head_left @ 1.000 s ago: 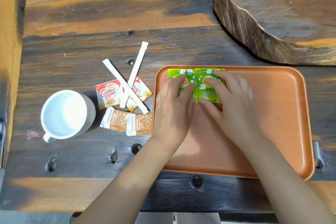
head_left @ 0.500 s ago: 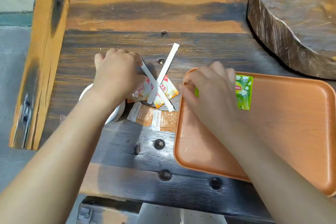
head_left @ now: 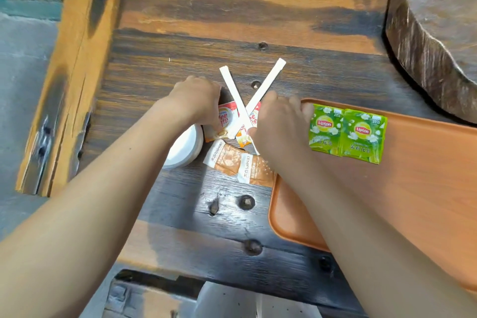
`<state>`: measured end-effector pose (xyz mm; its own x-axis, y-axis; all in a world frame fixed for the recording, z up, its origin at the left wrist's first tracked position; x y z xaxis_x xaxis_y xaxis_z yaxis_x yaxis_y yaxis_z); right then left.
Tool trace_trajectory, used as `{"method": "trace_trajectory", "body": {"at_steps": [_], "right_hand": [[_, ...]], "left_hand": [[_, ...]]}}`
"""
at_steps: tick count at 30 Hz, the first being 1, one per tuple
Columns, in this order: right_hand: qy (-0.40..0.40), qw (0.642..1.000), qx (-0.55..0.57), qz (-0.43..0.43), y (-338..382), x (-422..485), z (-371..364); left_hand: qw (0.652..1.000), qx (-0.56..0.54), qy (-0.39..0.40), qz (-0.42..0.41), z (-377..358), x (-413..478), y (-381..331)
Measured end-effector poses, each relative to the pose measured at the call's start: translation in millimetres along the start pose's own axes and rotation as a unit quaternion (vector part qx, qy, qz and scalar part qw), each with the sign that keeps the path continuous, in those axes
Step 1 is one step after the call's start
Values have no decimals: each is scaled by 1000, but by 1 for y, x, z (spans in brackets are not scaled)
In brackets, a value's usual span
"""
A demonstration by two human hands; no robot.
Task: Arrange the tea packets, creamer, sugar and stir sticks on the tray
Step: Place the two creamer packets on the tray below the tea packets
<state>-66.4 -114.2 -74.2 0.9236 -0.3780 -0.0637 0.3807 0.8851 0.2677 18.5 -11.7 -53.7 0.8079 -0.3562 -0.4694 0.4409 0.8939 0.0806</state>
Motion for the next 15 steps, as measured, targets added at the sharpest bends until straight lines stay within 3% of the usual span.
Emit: {"method": "trace_trajectory", "body": {"at_steps": [7, 15], "right_hand": [[44, 997, 30, -49, 0, 9, 3], [6, 980, 178, -88, 8, 15, 9]], "left_hand": [[994, -106, -25, -21, 3, -5, 3], [984, -163, -74, -5, 14, -6, 7]]}}
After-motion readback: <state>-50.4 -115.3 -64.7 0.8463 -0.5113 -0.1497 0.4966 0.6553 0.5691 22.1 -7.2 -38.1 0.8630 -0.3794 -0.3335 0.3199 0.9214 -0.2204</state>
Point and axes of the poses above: each hand's wrist, its own x-axis towards the middle knuckle, its own z-axis out of the back of the hand, y = z × x, the point moved 2 cm from there along x, towards the middle knuckle, and after that the axes turned 13 degrees about -y, right-handed, at the moved point
